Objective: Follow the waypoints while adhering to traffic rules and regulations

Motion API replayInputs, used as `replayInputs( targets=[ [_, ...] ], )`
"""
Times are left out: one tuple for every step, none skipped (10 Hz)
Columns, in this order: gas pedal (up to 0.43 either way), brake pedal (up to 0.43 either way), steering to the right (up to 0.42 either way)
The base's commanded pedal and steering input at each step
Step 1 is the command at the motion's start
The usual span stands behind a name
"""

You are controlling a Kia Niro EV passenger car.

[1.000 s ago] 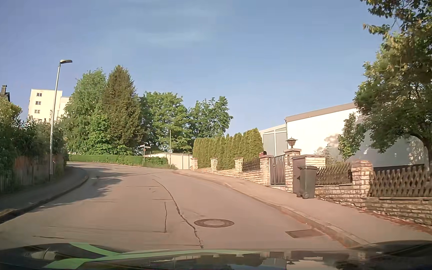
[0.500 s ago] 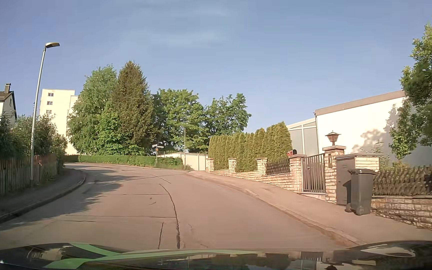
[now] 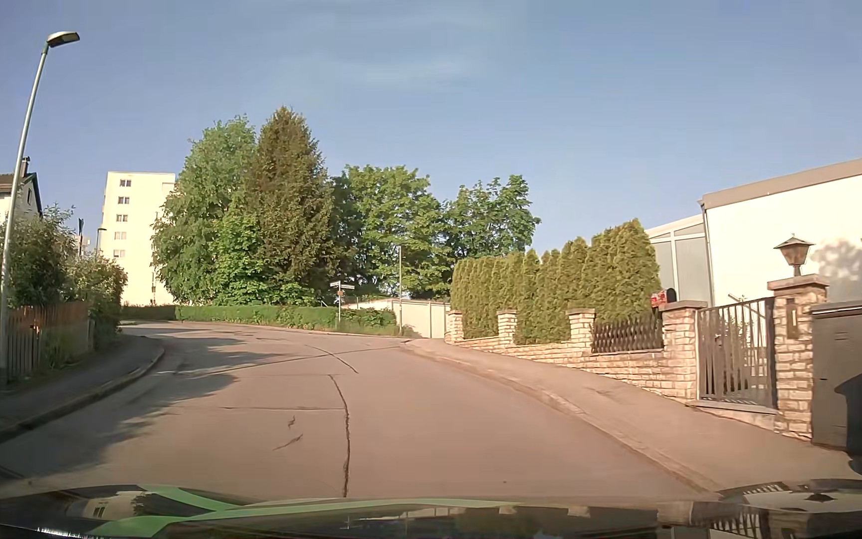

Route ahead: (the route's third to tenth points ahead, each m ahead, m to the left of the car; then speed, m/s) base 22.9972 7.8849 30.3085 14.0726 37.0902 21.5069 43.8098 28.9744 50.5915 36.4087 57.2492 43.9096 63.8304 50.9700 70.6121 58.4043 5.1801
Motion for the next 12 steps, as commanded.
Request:
replayInputs(
  targets=[
    [0.059,0.0,-0.087],
    [0.047,0.0,-0.086],
    [0.039,0.0,-0.086],
    [0.028,0.0,-0.081],
    [0.028,0.0,-0.078],
    [0.028,0.0,-0.081],
    [0.039,0.0,-0.084],
    [0.039,0.0,-0.089],
    [0.047,0.0,-0.098],
    [0.087,0.0,-0.106],
    [0.098,0.0,-0.109],
    [0.11,0.0,-0.109]
  ],
)
